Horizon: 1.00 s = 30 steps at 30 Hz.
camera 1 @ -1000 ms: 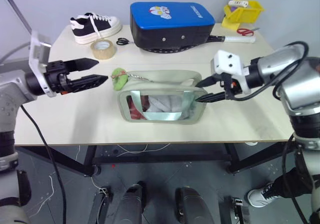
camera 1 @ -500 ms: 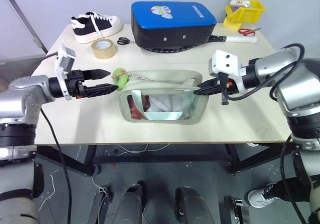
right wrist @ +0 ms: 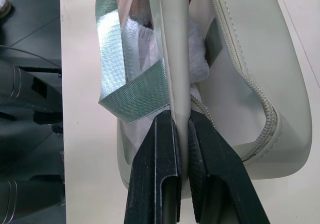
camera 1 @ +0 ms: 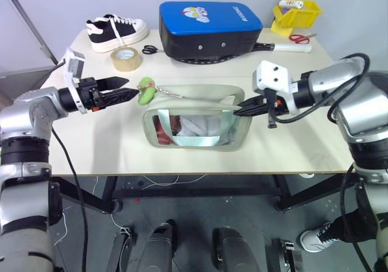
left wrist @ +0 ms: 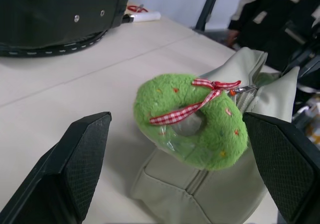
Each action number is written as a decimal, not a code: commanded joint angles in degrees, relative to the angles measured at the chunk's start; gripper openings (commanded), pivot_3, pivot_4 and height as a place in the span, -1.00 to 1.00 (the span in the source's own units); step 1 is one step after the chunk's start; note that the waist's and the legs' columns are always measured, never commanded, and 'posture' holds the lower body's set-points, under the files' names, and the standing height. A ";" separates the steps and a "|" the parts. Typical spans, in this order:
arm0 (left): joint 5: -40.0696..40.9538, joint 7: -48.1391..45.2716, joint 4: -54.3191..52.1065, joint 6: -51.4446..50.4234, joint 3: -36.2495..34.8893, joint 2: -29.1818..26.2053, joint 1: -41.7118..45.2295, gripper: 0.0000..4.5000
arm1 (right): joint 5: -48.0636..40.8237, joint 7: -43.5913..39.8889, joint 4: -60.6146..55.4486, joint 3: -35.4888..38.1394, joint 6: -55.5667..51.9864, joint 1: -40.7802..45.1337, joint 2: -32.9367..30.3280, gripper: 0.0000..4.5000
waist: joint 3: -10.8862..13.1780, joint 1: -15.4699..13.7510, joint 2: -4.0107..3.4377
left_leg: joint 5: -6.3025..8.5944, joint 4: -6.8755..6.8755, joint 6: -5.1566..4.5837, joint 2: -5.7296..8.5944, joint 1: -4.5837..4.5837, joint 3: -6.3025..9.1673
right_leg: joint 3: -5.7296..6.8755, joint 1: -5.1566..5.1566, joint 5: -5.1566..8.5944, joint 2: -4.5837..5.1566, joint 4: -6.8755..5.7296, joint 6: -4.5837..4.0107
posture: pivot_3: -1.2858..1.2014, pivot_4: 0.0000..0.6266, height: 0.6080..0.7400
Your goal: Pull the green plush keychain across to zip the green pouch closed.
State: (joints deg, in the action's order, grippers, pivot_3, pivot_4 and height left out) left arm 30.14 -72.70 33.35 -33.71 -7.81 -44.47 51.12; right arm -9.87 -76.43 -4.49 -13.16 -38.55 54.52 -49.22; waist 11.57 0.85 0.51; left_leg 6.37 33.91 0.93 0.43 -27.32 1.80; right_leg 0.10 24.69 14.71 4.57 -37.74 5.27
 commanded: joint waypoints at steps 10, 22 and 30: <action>-4.42 4.91 8.45 2.03 0.58 5.90 6.17 1.00 | -1.32 0.28 -1.84 1.06 0.05 0.75 -0.84 -0.97 | 0.00 -0.11 0.01 | 0.00 0.04 -0.01 0.02 -0.01 -0.01 | 0.01 -0.03 -0.02 -0.01 0.00 0.04 | 0.03 -0.52 0.75; -4.52 2.26 6.59 1.60 -2.10 3.95 7.08 -0.99 | -1.49 1.01 -1.64 1.07 -0.58 0.89 -0.47 -1.00 | 0.01 -0.04 0.03 | -0.01 0.04 -0.01 0.02 -0.01 0.00 | 0.01 -0.03 -0.10 -0.04 0.00 0.17 | 0.03 -0.52 0.75; 1.87 3.71 -11.43 -6.80 -1.40 7.20 9.99 -0.99 | -1.82 1.42 -1.72 0.68 -1.14 1.03 0.14 -1.00 | 0.02 -0.33 0.05 | 0.00 0.08 0.00 0.01 -0.03 0.01 | 0.05 -0.09 -0.02 0.01 0.02 0.04 | 0.03 -0.52 0.75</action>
State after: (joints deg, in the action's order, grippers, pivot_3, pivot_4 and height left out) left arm 30.01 -69.81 26.27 -39.45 -9.38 -38.21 59.46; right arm -10.93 -75.46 -4.60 -13.16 -39.64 54.48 -49.28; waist 11.59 0.52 0.55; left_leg 6.37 34.02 0.93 0.44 -27.35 1.81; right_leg 0.16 24.57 14.69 4.59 -37.72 5.32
